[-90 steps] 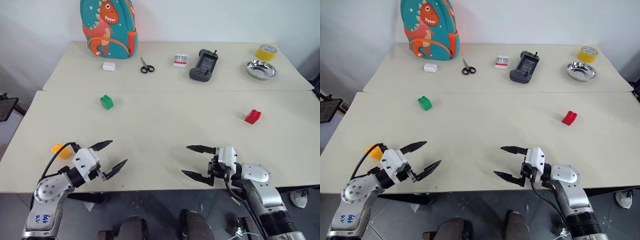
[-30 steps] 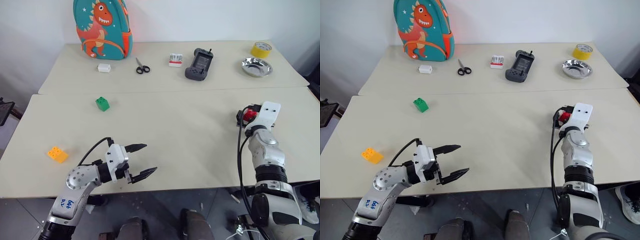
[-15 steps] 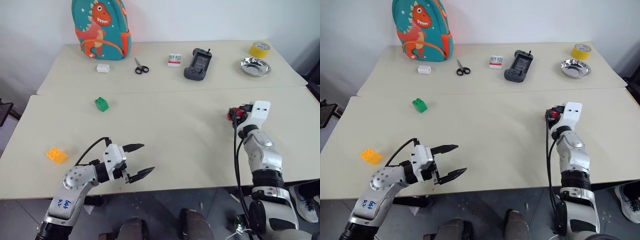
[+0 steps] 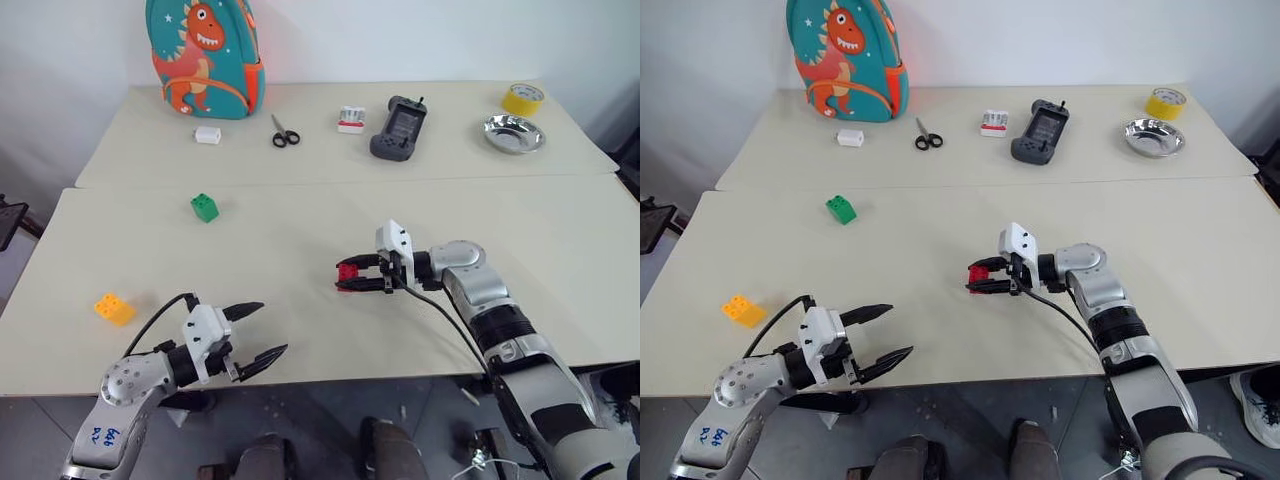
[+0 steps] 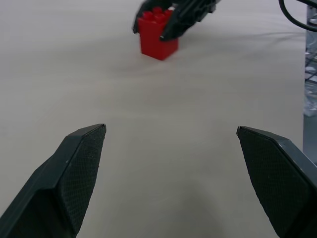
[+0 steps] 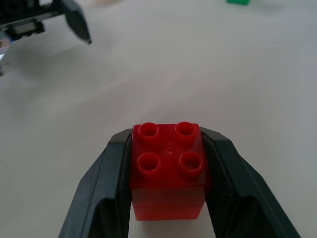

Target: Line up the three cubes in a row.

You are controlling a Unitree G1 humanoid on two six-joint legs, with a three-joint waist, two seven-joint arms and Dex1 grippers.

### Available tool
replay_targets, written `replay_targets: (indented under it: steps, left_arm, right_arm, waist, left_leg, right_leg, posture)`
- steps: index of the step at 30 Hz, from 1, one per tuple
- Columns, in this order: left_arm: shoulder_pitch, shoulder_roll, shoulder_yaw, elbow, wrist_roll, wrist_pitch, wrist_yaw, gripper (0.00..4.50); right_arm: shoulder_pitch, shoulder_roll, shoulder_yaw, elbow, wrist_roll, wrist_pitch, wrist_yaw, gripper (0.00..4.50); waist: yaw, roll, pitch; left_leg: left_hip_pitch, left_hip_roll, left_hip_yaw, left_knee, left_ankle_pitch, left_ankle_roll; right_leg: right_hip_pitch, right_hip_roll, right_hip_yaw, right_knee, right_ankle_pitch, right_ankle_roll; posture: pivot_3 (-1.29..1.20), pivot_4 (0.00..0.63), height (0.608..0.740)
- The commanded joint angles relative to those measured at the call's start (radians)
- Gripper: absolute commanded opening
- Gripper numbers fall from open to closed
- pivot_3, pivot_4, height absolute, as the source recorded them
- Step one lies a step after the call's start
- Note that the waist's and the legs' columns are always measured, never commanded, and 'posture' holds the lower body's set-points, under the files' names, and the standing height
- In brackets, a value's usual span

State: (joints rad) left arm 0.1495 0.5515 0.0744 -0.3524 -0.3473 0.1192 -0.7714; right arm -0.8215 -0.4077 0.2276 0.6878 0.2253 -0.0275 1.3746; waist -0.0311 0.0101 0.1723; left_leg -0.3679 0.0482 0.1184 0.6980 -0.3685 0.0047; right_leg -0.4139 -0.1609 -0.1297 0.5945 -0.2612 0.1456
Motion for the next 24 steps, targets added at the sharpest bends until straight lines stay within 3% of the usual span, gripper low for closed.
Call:
replay_targets:
  steps: [1,7,11,16,21,24]
  left_arm:
    - [0.033,0.006,0.032,-0.049,-0.004,-0.012,0.013,4.5]
    - [0.044,-0.001,0.037,-0.053,-0.003,-0.011,0.028,4.5]
    - [0.062,-0.008,0.065,-0.043,-0.006,-0.028,0.042,4.5]
    - [0.094,-0.129,0.219,-0.017,-0.024,-0.139,0.177,4.5]
    - [0.201,-0.202,0.306,-0.045,0.026,-0.209,0.263,4.5]
    - [0.282,-0.286,0.369,-0.061,0.015,-0.236,0.349,4.5]
  right_arm:
    - [-0.014,-0.008,-0.013,0.05,-0.015,-0.038,0.058,1.52]
    - [-0.035,0.004,-0.031,0.121,-0.027,-0.056,0.067,1.52]
    - [-0.036,0.008,-0.067,0.113,-0.011,-0.085,0.052,2.87]
    - [0.002,-0.04,-0.151,-0.067,0.064,-0.027,0.034,4.46]
    - [0.175,-0.08,-0.222,-0.304,0.197,-0.015,0.145,4.46]
    - [0.287,-0.068,-0.267,-0.429,0.272,0.044,0.077,4.46]
  waist:
    - [0.0,0.0,0.0]
    - [0.003,0.0,0.0]
    - [0.001,0.0,0.0]
    - [0.001,0.0,0.0]
    - [0.005,-0.001,0.0]
    - [0.005,-0.002,0.0]
  left_leg:
    - [0.0,0.0,0.0,0.0,0.0,0.0]
    - [0.0,0.0,0.0,0.0,0.0,0.0]
    - [0.0,0.0,0.0,0.0,0.0,0.0]
    - [-0.001,0.0,0.0,0.0,0.0,-0.001]
    - [-0.001,0.0,-0.001,0.0,-0.001,-0.001]
    - [-0.001,0.0,0.0,0.0,-0.003,0.001]
  right_leg:
    - [0.0,0.0,0.0,0.0,0.0,0.0]
    - [0.001,0.0,0.0,0.0,0.0,0.0]
    - [0.0,0.0,0.0,0.0,0.0,0.0]
    - [0.0,0.0,0.0,-0.001,0.0,0.0]
    - [0.0,0.0,-0.001,-0.001,0.0,0.0]
    - [0.001,0.0,-0.002,-0.002,0.0,0.0]
  posture:
    - [0.0,0.15,0.74]
    - [0.0,0.15,0.74]
    - [0.0,0.15,0.74]
    - [0.0,0.15,0.74]
    - [0.0,0.15,0.74]
    - [0.0,0.15,0.74]
